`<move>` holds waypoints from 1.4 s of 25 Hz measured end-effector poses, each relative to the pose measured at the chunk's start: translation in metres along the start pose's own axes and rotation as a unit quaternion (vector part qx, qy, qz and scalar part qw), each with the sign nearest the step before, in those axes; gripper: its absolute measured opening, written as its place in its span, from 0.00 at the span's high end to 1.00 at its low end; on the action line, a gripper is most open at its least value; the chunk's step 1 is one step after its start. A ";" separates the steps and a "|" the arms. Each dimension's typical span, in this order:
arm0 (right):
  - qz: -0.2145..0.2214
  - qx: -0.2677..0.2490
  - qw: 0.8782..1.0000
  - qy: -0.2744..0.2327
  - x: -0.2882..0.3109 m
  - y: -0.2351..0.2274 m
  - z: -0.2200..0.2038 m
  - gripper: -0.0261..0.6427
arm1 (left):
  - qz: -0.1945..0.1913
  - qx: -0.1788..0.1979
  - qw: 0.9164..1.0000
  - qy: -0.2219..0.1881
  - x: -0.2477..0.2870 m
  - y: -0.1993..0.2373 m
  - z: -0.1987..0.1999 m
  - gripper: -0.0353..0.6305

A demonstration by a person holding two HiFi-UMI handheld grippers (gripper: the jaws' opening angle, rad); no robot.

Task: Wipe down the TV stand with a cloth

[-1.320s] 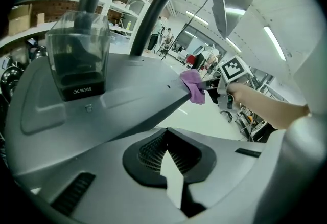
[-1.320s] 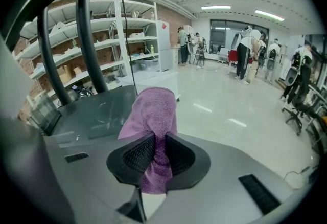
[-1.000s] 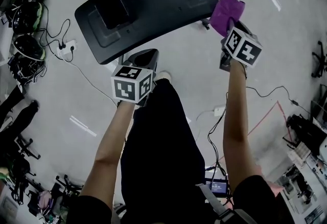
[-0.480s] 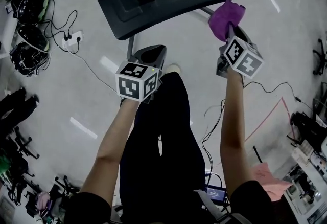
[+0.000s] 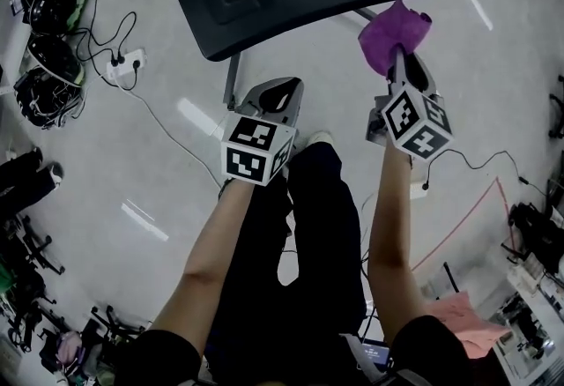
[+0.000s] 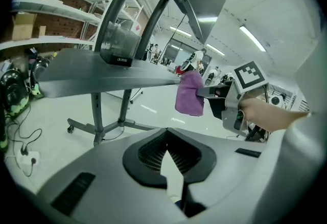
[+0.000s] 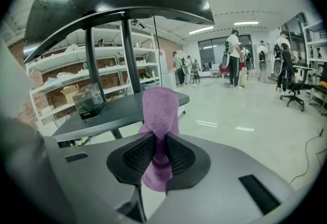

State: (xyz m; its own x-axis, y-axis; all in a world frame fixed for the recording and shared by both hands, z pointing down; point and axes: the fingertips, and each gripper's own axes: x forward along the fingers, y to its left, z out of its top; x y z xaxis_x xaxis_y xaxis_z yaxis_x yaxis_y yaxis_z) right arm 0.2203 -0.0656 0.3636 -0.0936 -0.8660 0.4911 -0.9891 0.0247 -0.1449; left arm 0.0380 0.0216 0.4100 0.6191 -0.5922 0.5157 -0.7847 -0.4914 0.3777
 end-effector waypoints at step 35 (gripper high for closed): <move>0.154 0.000 0.984 -0.094 0.198 0.077 -0.126 0.84 | 0.038 0.008 0.990 -0.133 0.203 0.134 -0.099 0.94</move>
State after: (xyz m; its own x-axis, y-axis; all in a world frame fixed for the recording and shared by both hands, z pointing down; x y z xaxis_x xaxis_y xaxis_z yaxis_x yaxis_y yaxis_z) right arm 0.1117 -0.1718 0.5581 -0.3661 -0.8944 0.2568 -0.9171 0.3000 -0.2626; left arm 0.0559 -0.1018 0.6415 0.5467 -0.7741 0.3193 -0.8296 -0.4489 0.3320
